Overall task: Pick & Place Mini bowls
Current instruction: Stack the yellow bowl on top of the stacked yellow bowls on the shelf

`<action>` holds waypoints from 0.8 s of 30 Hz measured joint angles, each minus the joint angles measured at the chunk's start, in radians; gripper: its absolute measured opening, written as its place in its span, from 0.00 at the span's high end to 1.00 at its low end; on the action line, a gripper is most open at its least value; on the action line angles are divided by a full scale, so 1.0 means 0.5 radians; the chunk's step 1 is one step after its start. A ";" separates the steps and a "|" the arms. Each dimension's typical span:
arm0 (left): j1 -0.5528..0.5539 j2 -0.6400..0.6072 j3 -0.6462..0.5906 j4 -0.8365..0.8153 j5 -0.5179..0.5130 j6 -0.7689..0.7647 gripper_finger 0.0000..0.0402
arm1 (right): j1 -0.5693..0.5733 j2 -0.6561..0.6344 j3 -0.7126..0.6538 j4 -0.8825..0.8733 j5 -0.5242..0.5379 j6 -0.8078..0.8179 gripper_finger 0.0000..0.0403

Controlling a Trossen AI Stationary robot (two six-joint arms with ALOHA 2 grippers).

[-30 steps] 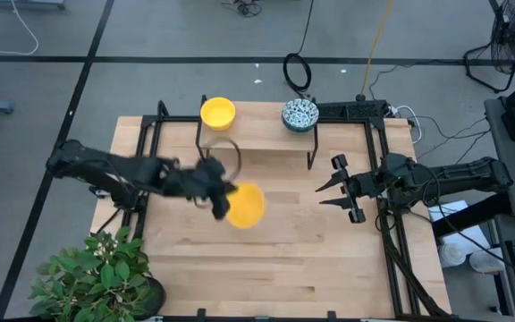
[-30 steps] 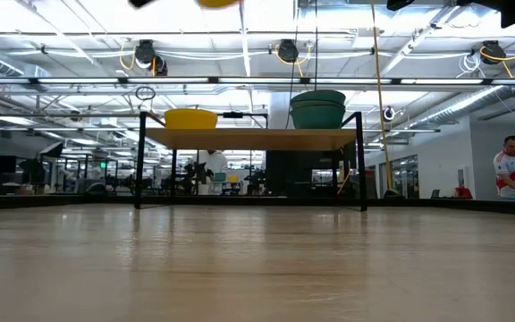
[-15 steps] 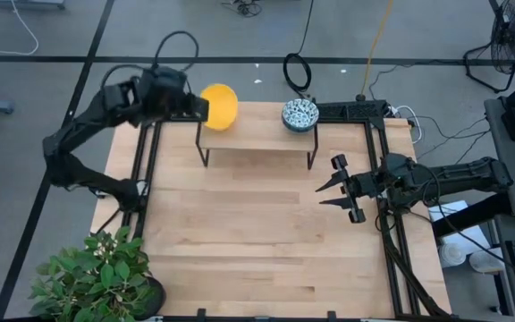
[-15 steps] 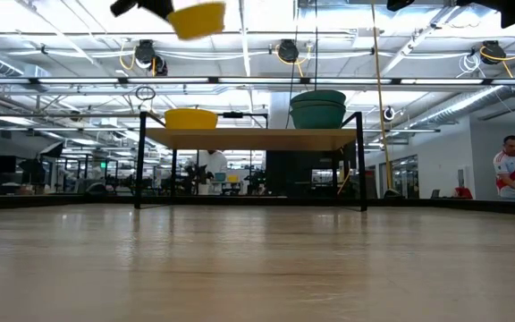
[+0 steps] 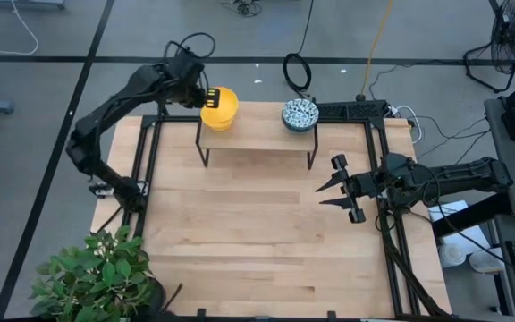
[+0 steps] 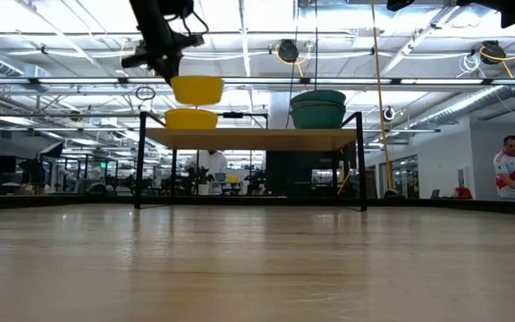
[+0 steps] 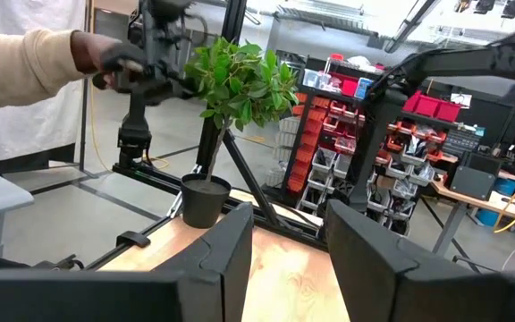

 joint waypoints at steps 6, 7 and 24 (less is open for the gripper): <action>0.070 0.128 0.000 -0.012 0.023 0.012 0.99 | -0.001 -0.001 0.000 -0.025 -0.001 0.000 0.68; 0.079 0.136 0.000 -0.013 0.025 0.014 0.99 | 0.000 -0.001 0.000 -0.026 -0.001 0.001 0.68; 0.072 0.157 0.000 -0.151 0.016 0.205 0.80 | -0.001 -0.001 -0.001 -0.029 -0.001 0.001 0.68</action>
